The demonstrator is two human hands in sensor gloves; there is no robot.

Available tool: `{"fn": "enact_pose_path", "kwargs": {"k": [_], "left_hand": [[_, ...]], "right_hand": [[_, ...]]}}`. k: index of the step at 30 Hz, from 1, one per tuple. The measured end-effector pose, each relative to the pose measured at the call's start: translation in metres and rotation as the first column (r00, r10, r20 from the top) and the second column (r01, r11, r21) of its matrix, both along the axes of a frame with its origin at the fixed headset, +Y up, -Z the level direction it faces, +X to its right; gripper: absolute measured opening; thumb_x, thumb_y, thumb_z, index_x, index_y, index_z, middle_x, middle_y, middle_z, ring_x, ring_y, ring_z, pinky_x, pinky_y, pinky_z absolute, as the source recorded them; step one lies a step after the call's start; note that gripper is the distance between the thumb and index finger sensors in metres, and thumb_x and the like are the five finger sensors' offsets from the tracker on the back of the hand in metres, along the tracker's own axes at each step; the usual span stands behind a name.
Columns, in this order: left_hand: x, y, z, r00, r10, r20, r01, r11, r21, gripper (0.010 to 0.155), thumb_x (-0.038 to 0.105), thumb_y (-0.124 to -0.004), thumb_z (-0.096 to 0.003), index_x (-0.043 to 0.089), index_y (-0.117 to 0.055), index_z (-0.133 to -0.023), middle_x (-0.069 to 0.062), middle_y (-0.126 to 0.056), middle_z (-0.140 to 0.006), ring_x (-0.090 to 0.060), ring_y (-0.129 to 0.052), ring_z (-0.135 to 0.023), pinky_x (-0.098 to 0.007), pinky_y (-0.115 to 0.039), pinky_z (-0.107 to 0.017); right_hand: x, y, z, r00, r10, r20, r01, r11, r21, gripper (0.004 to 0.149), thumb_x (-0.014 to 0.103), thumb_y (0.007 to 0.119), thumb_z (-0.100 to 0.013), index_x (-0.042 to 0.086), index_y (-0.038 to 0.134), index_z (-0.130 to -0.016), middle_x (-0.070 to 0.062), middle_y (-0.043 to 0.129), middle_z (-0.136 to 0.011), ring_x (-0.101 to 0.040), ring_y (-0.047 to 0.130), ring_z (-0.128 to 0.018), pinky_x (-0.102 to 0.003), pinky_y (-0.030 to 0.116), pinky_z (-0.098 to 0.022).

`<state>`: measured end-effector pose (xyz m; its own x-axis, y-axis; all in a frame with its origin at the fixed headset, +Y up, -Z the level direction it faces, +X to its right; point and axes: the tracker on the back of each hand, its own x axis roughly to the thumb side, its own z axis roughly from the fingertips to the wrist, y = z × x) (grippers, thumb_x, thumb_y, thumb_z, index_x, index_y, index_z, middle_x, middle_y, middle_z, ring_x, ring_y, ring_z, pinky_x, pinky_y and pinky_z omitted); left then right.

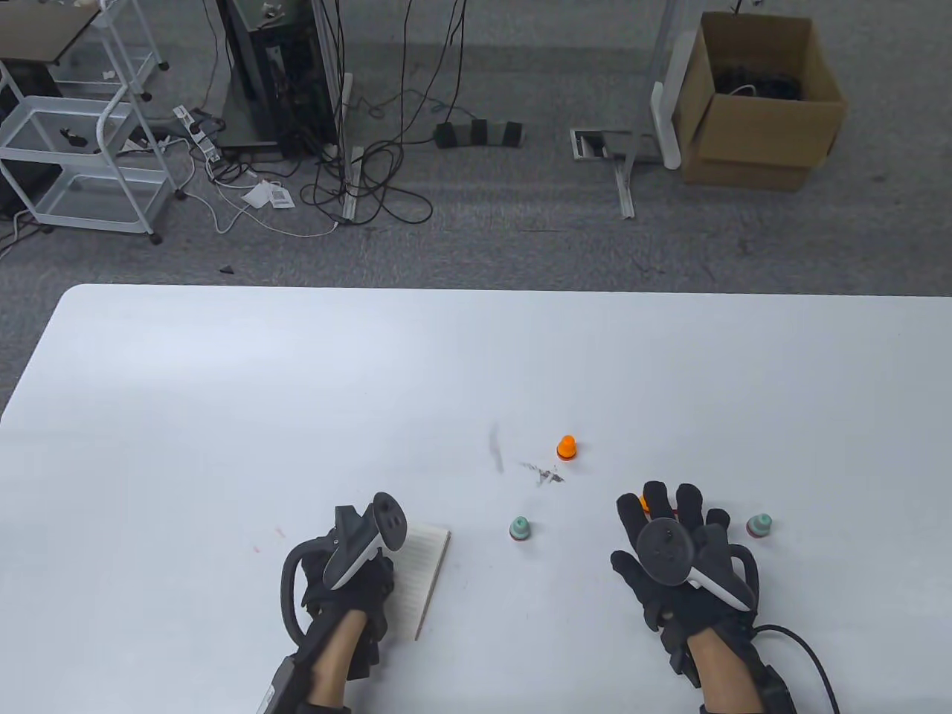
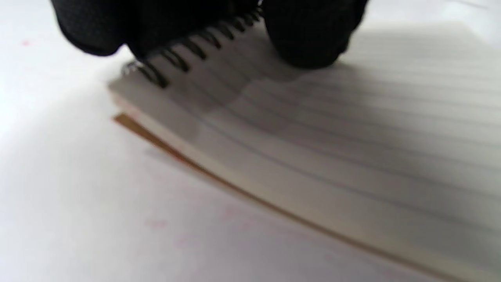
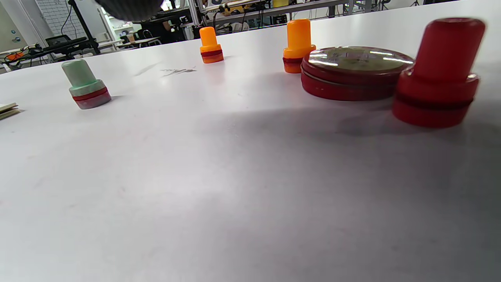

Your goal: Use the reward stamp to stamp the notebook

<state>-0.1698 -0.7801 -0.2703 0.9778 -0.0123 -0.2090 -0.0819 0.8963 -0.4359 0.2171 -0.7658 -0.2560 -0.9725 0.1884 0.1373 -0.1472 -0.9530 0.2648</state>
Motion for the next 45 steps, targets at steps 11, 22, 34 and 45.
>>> {"fn": "enact_pose_path", "kwargs": {"k": [11, 22, 34, 45], "left_hand": [[-0.02, 0.003, 0.004, 0.971, 0.229, -0.061, -0.216, 0.961, 0.172, 0.052, 0.039, -0.094, -0.0421, 0.025, -0.076, -0.089, -0.004, -0.088, -0.08, -0.029, -0.091, -0.07, -0.054, -0.079, -0.064], [-0.036, 0.023, 0.017, 0.858, 0.513, -0.001, -0.49, 0.82, 0.296, 0.032, 0.035, -0.093, -0.0408, 0.032, -0.086, -0.072, 0.0, -0.098, -0.063, -0.023, -0.1, -0.054, -0.048, -0.088, -0.053], [-0.026, 0.035, 0.032, 0.607, 0.783, 0.135, -0.777, 0.549, 0.309, 0.032, 0.035, -0.089, -0.0445, 0.032, -0.084, -0.076, -0.001, -0.1, -0.063, -0.023, -0.101, -0.05, -0.048, -0.089, -0.05], [0.021, 0.013, 0.037, 0.342, 0.935, 0.096, -0.939, 0.336, 0.071, 0.036, 0.037, -0.088, -0.0464, 0.029, -0.081, -0.08, -0.001, -0.098, -0.066, -0.023, -0.101, -0.051, -0.047, -0.089, -0.048]], "right_hand": [[-0.002, -0.003, 0.001, 1.0, 0.003, -0.01, -0.003, 1.0, -0.019, 0.077, 0.05, 0.063, -0.051, 0.024, 0.025, -0.112, -0.013, 0.007, -0.118, -0.055, -0.002, -0.099, -0.079, 0.009, -0.065], [-0.002, 0.002, 0.002, 0.999, -0.032, -0.032, 0.034, 0.998, 0.05, 0.074, 0.048, 0.064, -0.05, 0.023, 0.032, -0.112, -0.013, 0.012, -0.118, -0.054, 0.001, -0.1, -0.078, 0.013, -0.067], [-0.002, 0.008, 0.004, 0.997, -0.051, -0.056, 0.058, 0.991, 0.123, 0.072, 0.047, 0.065, -0.049, 0.023, 0.038, -0.112, -0.013, 0.017, -0.119, -0.053, 0.004, -0.101, -0.077, 0.017, -0.069], [-0.001, 0.01, 0.005, 0.997, -0.056, -0.055, 0.064, 0.988, 0.14, 0.073, 0.046, 0.066, -0.049, 0.023, 0.037, -0.112, -0.013, 0.015, -0.118, -0.052, 0.002, -0.101, -0.077, 0.016, -0.069]]}}
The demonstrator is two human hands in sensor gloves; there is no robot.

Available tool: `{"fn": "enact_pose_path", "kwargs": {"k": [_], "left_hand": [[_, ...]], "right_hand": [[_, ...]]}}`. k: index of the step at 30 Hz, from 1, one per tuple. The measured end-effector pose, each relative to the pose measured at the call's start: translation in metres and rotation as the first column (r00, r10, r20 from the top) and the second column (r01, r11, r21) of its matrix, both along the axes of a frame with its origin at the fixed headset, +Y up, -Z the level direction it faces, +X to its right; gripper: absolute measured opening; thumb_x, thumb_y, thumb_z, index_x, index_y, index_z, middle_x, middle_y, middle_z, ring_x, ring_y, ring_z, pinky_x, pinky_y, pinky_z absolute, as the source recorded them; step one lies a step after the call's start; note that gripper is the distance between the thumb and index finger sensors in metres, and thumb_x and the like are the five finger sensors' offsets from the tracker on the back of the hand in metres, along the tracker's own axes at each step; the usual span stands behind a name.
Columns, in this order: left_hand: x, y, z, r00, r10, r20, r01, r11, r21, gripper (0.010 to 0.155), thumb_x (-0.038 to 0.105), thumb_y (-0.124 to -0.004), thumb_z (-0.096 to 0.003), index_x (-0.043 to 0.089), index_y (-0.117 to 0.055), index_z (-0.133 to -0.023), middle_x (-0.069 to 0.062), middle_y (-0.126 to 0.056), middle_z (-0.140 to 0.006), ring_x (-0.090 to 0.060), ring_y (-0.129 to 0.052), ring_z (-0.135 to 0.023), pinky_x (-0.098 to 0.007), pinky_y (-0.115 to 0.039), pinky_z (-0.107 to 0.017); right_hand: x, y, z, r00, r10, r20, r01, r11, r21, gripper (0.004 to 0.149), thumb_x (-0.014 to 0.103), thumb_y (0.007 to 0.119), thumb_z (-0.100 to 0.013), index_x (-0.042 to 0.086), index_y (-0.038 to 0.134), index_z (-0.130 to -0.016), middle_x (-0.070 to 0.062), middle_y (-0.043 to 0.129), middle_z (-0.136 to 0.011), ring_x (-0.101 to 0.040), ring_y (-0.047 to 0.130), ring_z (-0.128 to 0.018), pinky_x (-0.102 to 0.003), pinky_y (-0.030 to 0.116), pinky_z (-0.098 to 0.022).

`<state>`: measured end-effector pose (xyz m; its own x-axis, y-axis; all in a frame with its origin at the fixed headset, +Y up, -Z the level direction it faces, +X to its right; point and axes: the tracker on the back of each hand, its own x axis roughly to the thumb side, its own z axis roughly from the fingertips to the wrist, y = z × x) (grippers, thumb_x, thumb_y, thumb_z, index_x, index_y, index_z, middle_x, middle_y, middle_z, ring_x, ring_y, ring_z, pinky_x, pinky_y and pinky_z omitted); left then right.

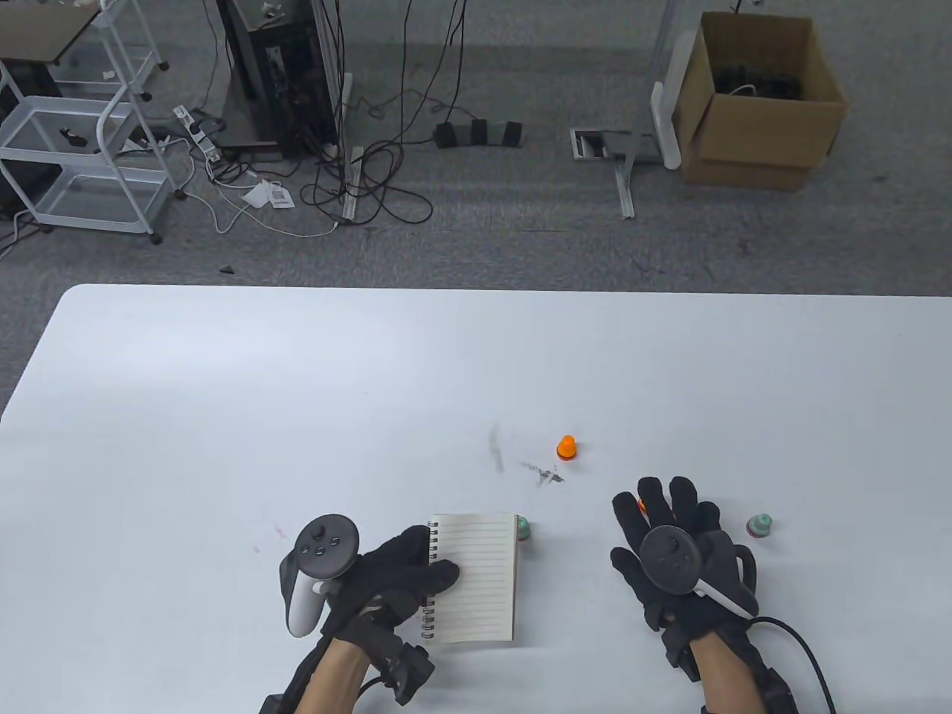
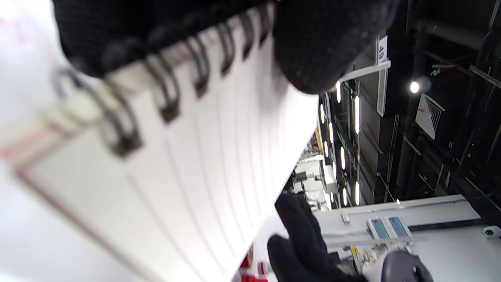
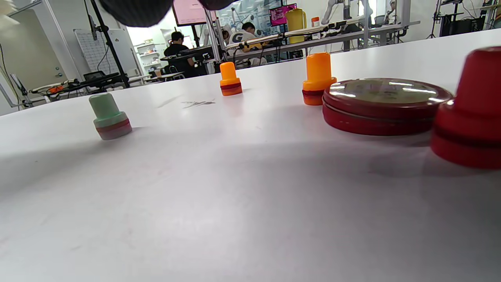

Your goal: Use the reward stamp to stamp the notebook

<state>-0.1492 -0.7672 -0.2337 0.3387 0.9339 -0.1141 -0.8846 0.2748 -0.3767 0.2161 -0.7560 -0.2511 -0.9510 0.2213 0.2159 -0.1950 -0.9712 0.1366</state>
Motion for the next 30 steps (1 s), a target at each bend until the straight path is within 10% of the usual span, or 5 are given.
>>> {"fn": "enact_pose_path", "kwargs": {"k": [8, 17, 30], "left_hand": [[0.025, -0.015, 0.002, 0.986, -0.163, 0.023, 0.164, 0.986, -0.032, 0.036, 0.037, -0.088, -0.048, 0.025, -0.08, -0.08, -0.002, -0.099, -0.063, -0.022, -0.101, -0.047, -0.045, -0.091, -0.044], [0.029, -0.022, -0.002, 0.738, -0.672, -0.062, 0.674, 0.738, 0.021, 0.052, 0.042, -0.092, -0.0464, 0.019, -0.073, -0.089, -0.003, -0.097, -0.063, -0.022, -0.1, -0.044, -0.045, -0.09, -0.042], [0.043, -0.03, -0.008, 0.621, -0.783, -0.039, 0.784, 0.62, 0.043, 0.082, 0.046, -0.089, -0.0468, 0.006, -0.05, -0.108, -0.003, -0.093, -0.068, -0.024, -0.098, -0.048, -0.047, -0.087, -0.045]], "right_hand": [[0.0, 0.0, 0.0, 1.0, 0.006, -0.008, -0.006, 1.0, 0.006, 0.072, 0.046, 0.066, -0.049, 0.022, 0.04, -0.111, -0.013, 0.016, -0.118, -0.052, 0.003, -0.101, -0.077, 0.017, -0.069], [-0.001, 0.0, 0.0, 1.0, 0.01, -0.015, -0.01, 1.0, -0.007, 0.07, 0.046, 0.066, -0.049, 0.021, 0.043, -0.111, -0.014, 0.017, -0.118, -0.053, 0.003, -0.101, -0.076, 0.017, -0.069], [-0.001, 0.001, 0.001, 1.0, 0.019, -0.006, -0.02, 1.0, -0.003, 0.07, 0.046, 0.066, -0.049, 0.02, 0.044, -0.111, -0.014, 0.018, -0.118, -0.053, 0.004, -0.101, -0.076, 0.018, -0.069]]}}
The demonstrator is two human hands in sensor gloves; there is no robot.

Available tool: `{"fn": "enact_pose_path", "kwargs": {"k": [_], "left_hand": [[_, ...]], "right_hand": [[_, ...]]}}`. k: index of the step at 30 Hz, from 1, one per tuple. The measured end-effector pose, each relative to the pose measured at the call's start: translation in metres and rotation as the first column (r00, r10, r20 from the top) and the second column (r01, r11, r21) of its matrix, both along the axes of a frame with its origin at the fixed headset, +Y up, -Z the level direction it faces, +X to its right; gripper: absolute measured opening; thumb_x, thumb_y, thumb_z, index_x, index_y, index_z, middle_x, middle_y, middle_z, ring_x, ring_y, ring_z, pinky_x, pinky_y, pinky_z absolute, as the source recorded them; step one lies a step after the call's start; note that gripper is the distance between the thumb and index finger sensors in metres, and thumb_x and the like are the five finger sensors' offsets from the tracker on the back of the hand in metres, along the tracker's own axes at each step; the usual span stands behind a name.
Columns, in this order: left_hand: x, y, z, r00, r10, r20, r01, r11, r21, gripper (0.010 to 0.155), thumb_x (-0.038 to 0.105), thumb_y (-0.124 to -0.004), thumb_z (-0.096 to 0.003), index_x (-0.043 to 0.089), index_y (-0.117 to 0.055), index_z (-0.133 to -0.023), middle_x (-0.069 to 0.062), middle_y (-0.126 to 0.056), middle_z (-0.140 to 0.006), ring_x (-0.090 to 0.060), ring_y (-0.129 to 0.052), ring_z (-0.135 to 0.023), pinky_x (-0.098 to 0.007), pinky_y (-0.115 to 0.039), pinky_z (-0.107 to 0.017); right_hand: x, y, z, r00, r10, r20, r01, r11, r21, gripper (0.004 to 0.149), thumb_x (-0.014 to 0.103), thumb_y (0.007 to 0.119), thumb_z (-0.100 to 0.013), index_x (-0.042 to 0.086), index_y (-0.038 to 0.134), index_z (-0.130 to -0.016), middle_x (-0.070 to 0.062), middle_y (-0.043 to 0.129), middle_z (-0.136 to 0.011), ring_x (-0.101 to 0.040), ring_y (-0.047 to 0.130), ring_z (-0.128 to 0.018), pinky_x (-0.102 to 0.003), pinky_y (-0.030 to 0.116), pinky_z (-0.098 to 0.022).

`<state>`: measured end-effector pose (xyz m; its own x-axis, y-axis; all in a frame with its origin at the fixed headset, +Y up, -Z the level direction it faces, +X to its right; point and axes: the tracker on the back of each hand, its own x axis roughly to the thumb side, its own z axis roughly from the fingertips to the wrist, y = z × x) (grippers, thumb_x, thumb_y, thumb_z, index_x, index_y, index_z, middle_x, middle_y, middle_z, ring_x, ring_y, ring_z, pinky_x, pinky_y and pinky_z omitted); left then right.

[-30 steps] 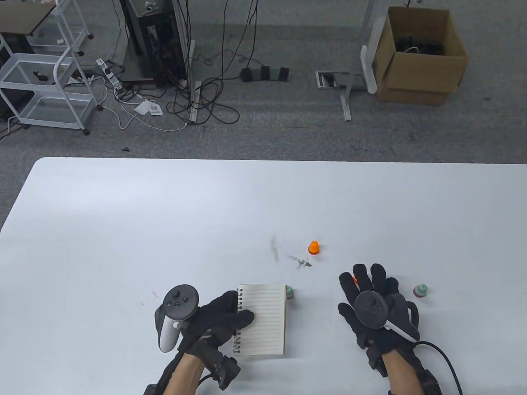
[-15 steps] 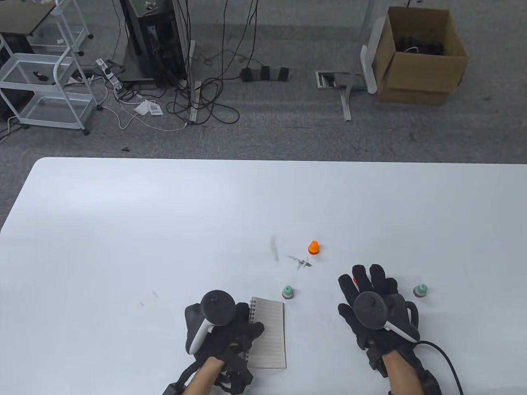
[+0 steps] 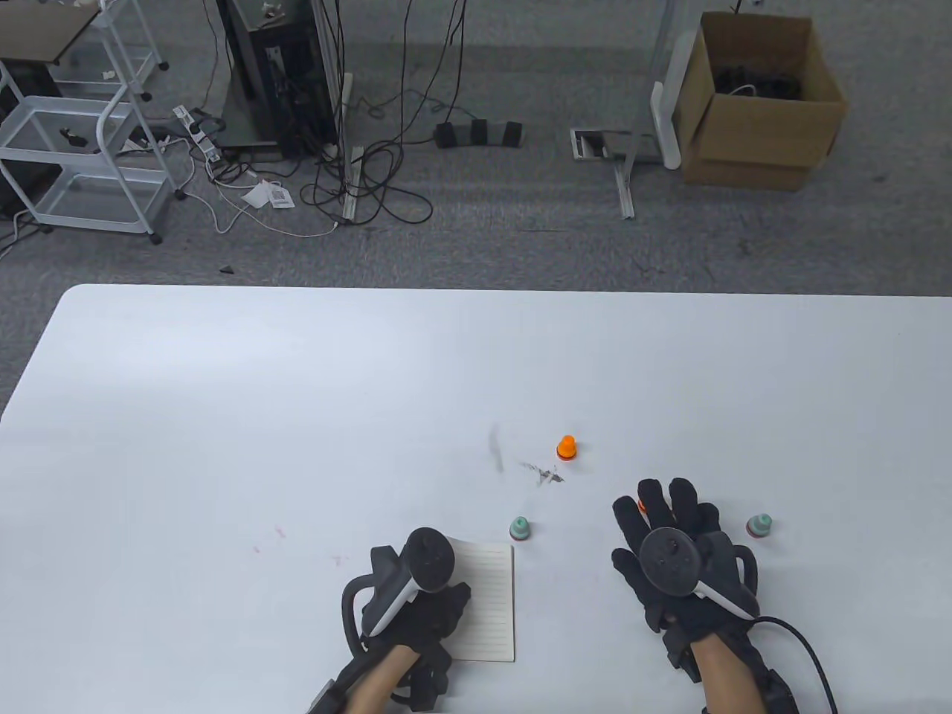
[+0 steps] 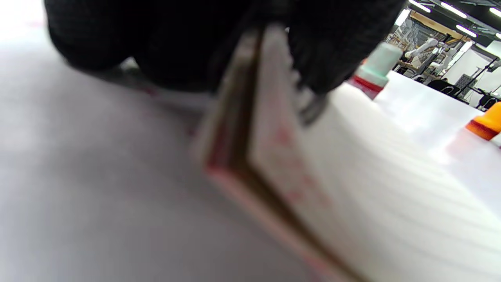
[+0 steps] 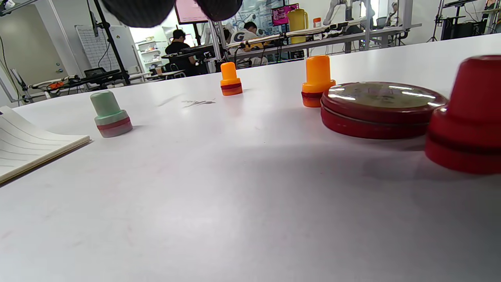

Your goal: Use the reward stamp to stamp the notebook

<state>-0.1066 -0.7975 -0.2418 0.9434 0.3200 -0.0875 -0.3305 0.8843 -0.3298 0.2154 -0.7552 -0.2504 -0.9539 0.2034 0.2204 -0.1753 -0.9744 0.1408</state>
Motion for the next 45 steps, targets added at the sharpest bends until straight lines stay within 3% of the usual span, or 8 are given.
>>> {"fn": "enact_pose_path", "kwargs": {"k": [7, 26, 45], "left_hand": [[0.003, 0.0, 0.0, 0.999, -0.036, 0.028, 0.036, 0.999, 0.011, 0.085, 0.047, -0.088, -0.047, 0.004, -0.048, -0.109, -0.004, -0.093, -0.068, -0.025, -0.098, -0.049, -0.048, -0.087, -0.046], [0.018, 0.003, 0.008, 0.942, -0.309, 0.127, 0.3, 0.95, 0.084, 0.09, 0.056, -0.079, -0.0487, 0.008, -0.039, -0.115, -0.008, -0.089, -0.077, -0.031, -0.094, -0.061, -0.053, -0.082, -0.056], [0.023, 0.008, 0.009, 0.921, -0.351, 0.168, 0.342, 0.936, 0.083, 0.085, 0.054, -0.076, -0.0501, 0.011, -0.042, -0.115, -0.009, -0.089, -0.078, -0.033, -0.093, -0.064, -0.055, -0.08, -0.058]], "right_hand": [[0.0, 0.0, 0.0, 1.0, 0.004, 0.004, -0.004, 1.0, -0.012, 0.07, 0.046, 0.066, -0.049, 0.02, 0.044, -0.111, -0.014, 0.018, -0.118, -0.053, 0.005, -0.101, -0.076, 0.019, -0.069], [0.0, 0.0, 0.0, 1.0, 0.003, 0.011, -0.002, 1.0, -0.03, 0.07, 0.046, 0.065, -0.05, 0.02, 0.044, -0.111, -0.014, 0.018, -0.119, -0.053, 0.004, -0.1, -0.076, 0.018, -0.069], [-0.002, -0.001, 0.001, 1.0, -0.01, -0.006, 0.01, 0.999, -0.047, 0.07, 0.046, 0.065, -0.05, 0.02, 0.043, -0.111, -0.014, 0.018, -0.118, -0.053, 0.004, -0.101, -0.076, 0.019, -0.069]]}}
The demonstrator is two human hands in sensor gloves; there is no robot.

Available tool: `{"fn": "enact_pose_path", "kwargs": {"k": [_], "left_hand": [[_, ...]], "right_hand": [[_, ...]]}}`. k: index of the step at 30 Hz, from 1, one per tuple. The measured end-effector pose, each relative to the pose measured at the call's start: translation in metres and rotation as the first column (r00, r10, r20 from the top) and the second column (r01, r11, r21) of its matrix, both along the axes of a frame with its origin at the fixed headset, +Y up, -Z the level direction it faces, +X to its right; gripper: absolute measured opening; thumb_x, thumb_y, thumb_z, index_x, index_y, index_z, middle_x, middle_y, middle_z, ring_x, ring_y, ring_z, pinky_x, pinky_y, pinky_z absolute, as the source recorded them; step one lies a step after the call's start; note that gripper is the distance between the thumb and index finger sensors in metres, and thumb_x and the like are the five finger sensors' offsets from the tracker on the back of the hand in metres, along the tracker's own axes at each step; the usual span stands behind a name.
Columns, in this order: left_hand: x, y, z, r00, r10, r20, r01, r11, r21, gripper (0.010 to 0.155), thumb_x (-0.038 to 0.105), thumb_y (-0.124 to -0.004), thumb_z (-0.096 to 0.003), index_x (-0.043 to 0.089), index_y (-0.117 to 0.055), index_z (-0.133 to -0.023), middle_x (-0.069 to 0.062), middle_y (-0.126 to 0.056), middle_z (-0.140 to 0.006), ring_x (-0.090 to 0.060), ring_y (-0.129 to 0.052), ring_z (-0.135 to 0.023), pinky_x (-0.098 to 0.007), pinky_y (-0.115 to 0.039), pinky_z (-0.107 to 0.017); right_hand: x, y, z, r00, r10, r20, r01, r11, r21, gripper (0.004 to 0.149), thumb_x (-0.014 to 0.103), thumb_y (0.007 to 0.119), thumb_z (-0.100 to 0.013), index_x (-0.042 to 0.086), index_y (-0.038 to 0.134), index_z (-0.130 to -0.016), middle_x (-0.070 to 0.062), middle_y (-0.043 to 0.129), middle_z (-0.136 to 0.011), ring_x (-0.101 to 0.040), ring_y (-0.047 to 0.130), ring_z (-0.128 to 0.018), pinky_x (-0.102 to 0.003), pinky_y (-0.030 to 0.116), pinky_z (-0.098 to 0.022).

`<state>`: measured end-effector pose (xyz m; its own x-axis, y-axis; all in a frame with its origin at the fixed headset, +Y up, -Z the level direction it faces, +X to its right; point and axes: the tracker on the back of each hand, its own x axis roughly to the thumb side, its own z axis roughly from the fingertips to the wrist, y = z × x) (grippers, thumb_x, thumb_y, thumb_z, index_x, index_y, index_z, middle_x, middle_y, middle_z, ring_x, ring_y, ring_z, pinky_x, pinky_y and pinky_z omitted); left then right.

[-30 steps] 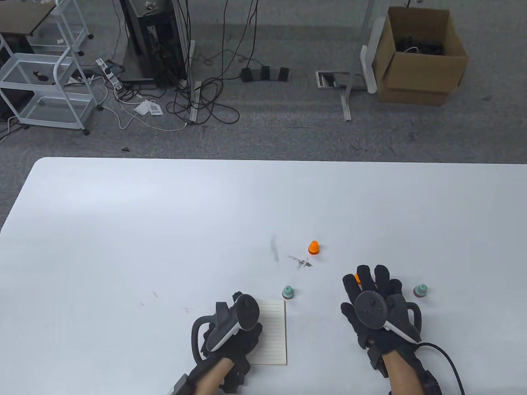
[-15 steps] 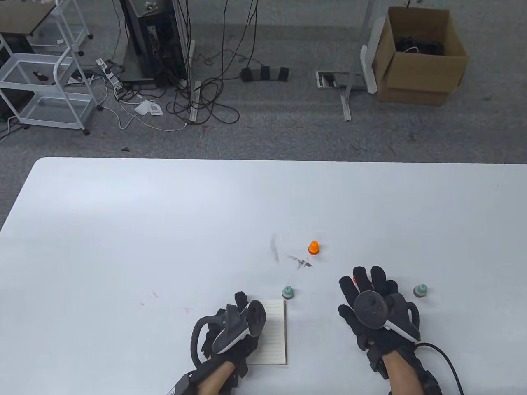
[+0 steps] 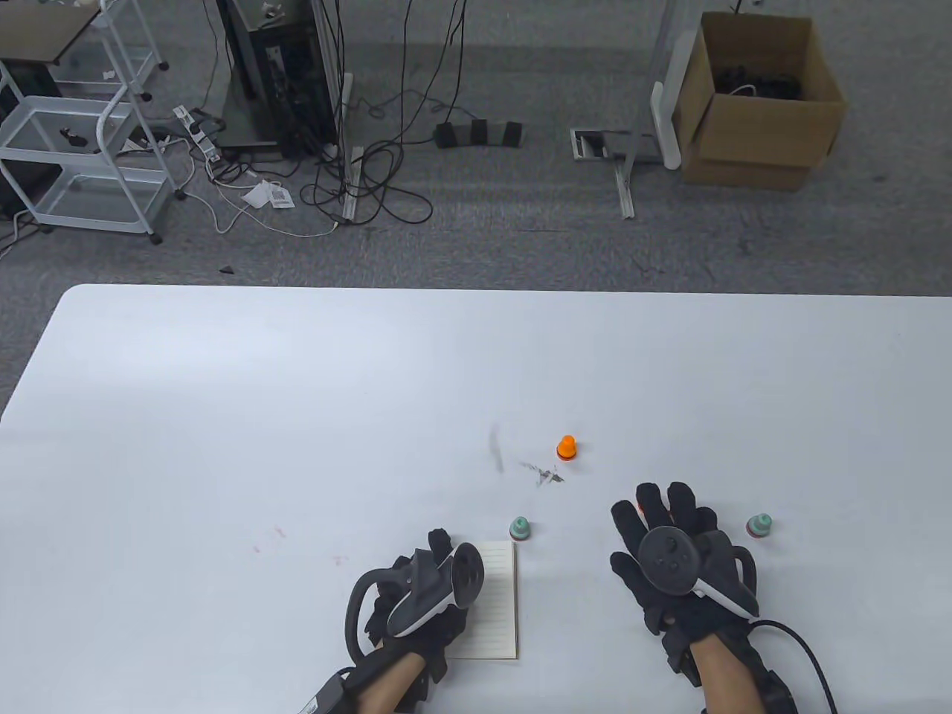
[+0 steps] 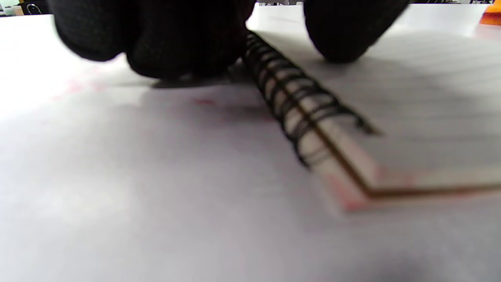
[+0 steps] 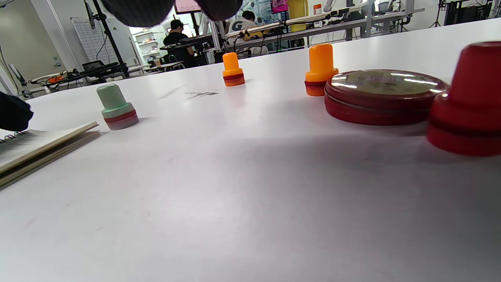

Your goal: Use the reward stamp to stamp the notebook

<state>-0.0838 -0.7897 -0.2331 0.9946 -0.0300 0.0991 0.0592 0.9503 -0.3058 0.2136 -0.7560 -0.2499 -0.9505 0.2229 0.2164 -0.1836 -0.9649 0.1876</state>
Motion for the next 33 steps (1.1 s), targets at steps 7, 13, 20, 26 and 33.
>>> {"fn": "enact_pose_path", "kwargs": {"k": [7, 13, 20, 26, 33], "left_hand": [[-0.04, 0.033, 0.017, 0.977, 0.214, 0.003, -0.208, 0.946, 0.248, 0.08, 0.059, -0.075, -0.0492, 0.022, -0.049, -0.115, -0.013, -0.088, -0.092, -0.039, -0.092, -0.079, -0.058, -0.078, -0.064], [-0.094, 0.061, 0.015, 0.967, 0.239, -0.09, -0.192, 0.912, 0.362, 0.076, 0.061, -0.073, -0.0499, 0.024, -0.057, -0.114, -0.016, -0.08, -0.105, -0.044, -0.084, -0.093, -0.061, -0.072, -0.071], [-0.121, 0.037, 0.005, 0.988, 0.152, 0.011, -0.146, 0.921, 0.361, 0.076, 0.063, -0.07, -0.0497, 0.029, -0.054, -0.116, -0.013, -0.064, -0.118, -0.047, -0.064, -0.109, -0.069, -0.058, -0.077], [-0.118, 0.033, 0.008, 0.997, 0.006, 0.078, -0.03, 0.952, 0.306, 0.077, 0.065, -0.067, -0.048, 0.034, -0.05, -0.116, -0.009, -0.054, -0.125, -0.047, -0.05, -0.116, -0.073, -0.049, -0.079], [-0.121, 0.032, 0.013, 0.994, 0.035, 0.106, -0.063, 0.958, 0.279, 0.082, 0.069, -0.061, -0.0482, 0.036, -0.039, -0.119, -0.009, -0.034, -0.13, -0.048, -0.029, -0.119, -0.077, -0.034, -0.08]], "right_hand": [[-0.005, 0.006, 0.006, 0.999, -0.035, -0.026, 0.036, 0.999, 0.016, 0.071, 0.046, 0.065, -0.05, 0.021, 0.041, -0.111, -0.014, 0.017, -0.119, -0.053, 0.004, -0.101, -0.076, 0.019, -0.069], [-0.008, 0.008, 0.009, 0.999, -0.035, -0.04, 0.036, 0.999, 0.03, 0.072, 0.046, 0.065, -0.05, 0.023, 0.038, -0.112, -0.014, 0.018, -0.119, -0.053, 0.004, -0.101, -0.076, 0.019, -0.069], [-0.006, 0.007, 0.008, 1.0, -0.009, -0.021, 0.009, 1.0, 0.03, 0.071, 0.046, 0.065, -0.05, 0.022, 0.039, -0.112, -0.015, 0.02, -0.119, -0.053, 0.005, -0.101, -0.076, 0.019, -0.069], [-0.003, 0.004, 0.006, 1.0, 0.007, 0.011, -0.007, 1.0, 0.026, 0.071, 0.046, 0.065, -0.05, 0.022, 0.04, -0.112, -0.015, 0.023, -0.119, -0.055, 0.006, -0.101, -0.078, 0.017, -0.067], [0.001, 0.005, 0.006, 1.0, 0.008, 0.028, -0.009, 1.0, 0.02, 0.071, 0.046, 0.065, -0.05, 0.022, 0.041, -0.112, -0.015, 0.023, -0.119, -0.054, 0.007, -0.101, -0.078, 0.017, -0.067]]}}
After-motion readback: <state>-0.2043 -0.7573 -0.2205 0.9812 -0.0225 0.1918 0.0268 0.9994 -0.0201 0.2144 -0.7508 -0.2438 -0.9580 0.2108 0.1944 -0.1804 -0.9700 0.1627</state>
